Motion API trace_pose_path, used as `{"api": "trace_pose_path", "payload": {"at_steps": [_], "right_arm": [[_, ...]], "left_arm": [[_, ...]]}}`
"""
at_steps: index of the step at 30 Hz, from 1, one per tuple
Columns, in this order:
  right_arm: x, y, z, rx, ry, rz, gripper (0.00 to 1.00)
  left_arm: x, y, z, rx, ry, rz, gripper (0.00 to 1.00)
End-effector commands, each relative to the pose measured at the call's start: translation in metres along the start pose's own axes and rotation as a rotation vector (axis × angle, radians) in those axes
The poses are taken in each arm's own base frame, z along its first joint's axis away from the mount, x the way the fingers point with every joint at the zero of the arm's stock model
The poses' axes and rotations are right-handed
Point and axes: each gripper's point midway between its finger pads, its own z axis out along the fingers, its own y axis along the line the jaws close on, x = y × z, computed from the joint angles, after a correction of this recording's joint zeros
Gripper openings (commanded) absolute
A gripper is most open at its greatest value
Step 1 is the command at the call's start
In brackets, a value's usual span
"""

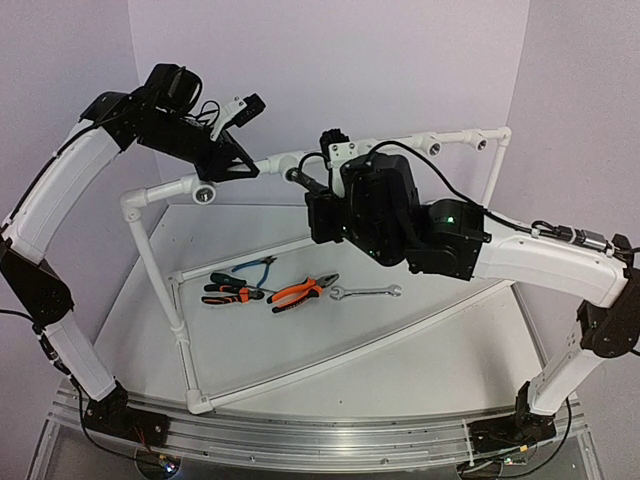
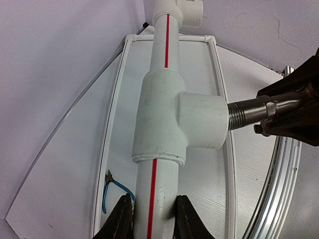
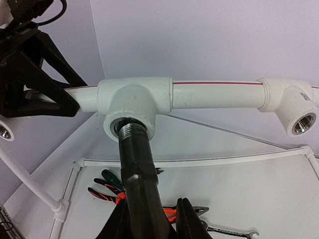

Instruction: Install the water faucets

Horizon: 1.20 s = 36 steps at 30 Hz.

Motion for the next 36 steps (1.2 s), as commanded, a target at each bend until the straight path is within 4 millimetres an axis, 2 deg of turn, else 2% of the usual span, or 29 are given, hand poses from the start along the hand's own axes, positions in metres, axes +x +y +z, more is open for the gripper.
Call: {"api": "trace_pose_path", "payload": {"at_steps": [1, 5, 11, 18, 22, 29, 36], "right_arm": [[-0.030, -0.005, -0.014, 0.023, -0.059, 0.069, 0.00], [-0.035, 0.003, -0.007, 0.015, -0.064, 0.046, 0.00], [-0.035, 0.003, -0.002, 0.042, -0.071, 0.031, 0.00], [-0.022, -0.002, 0.006, 0.095, -0.052, -0.003, 0.00], [-0.016, -0.010, 0.003, 0.126, -0.043, 0.019, 0.00], [-0.033, -0.015, 0.003, 0.188, -0.086, 0.042, 0.00], [-0.042, 0.001, 0.015, 0.198, -0.097, 0.032, 0.00]], "left_arm": [[0.002, 0.012, 0.003, -0.052, -0.013, -0.140, 0.00], [0.000, 0.010, 0.002, -0.043, -0.025, -0.137, 0.00], [0.001, 0.009, 0.000, -0.045, -0.031, -0.135, 0.00], [-0.002, 0.008, -0.001, -0.043, -0.045, -0.131, 0.00], [-0.002, 0.007, -0.002, -0.037, -0.049, -0.131, 0.00], [-0.002, 0.005, -0.002, -0.027, -0.050, -0.124, 0.00], [-0.008, -0.006, -0.004, 0.012, -0.068, -0.092, 0.00]]}}
